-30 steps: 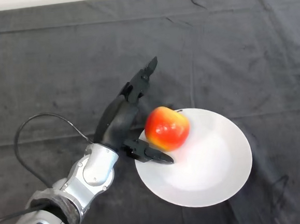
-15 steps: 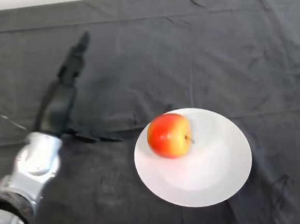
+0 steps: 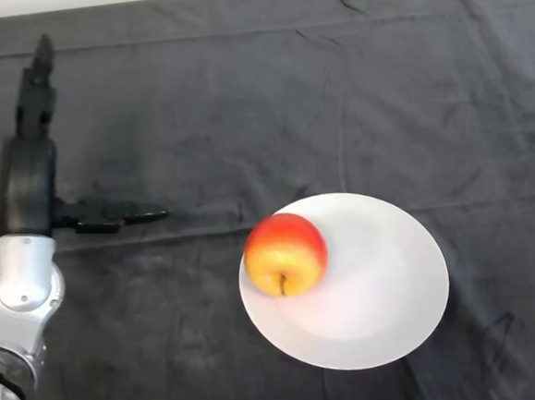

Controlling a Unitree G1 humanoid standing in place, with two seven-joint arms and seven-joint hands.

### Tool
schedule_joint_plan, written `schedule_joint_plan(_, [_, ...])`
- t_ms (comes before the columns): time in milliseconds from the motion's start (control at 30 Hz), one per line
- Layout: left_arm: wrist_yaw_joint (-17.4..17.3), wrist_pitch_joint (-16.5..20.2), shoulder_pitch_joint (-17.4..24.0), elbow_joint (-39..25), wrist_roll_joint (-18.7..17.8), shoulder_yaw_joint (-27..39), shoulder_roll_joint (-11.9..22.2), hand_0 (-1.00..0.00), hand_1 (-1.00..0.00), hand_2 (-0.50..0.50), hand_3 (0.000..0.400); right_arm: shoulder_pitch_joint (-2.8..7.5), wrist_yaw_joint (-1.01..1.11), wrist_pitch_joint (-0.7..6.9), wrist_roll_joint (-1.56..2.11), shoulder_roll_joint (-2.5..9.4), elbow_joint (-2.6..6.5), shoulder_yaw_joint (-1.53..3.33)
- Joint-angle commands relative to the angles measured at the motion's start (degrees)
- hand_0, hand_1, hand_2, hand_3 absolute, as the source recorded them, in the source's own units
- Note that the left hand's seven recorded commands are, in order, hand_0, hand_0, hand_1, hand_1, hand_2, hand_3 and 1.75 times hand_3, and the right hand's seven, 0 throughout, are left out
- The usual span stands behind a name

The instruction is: Move the apple to the plate

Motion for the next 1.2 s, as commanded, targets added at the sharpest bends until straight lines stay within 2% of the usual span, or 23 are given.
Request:
schedule_joint_plan(33, [1.3,0.9,2.8,2.7,-1.0,3.2,3.9,0.00,0.00,0.00,0.000,2.14,0.05,-0.39,0.45,-1.05,0.68,-0.30])
schedule_joint_plan(467, [6.0,4.0,2.9,3.4,-1.0,8.6,5.0,0.00,0.00,0.00,0.000,2.14,0.05,-0.40,0.44,-1.04,0.67,-0.30])
schedule_joint_plan(1200, [13.1,8.7,7.2,4.4,-5.3,20.8,11.0,0.00,0.00,0.00,0.000,2.14,0.05,-0.39,0.44,-1.04,0.67,-0.30])
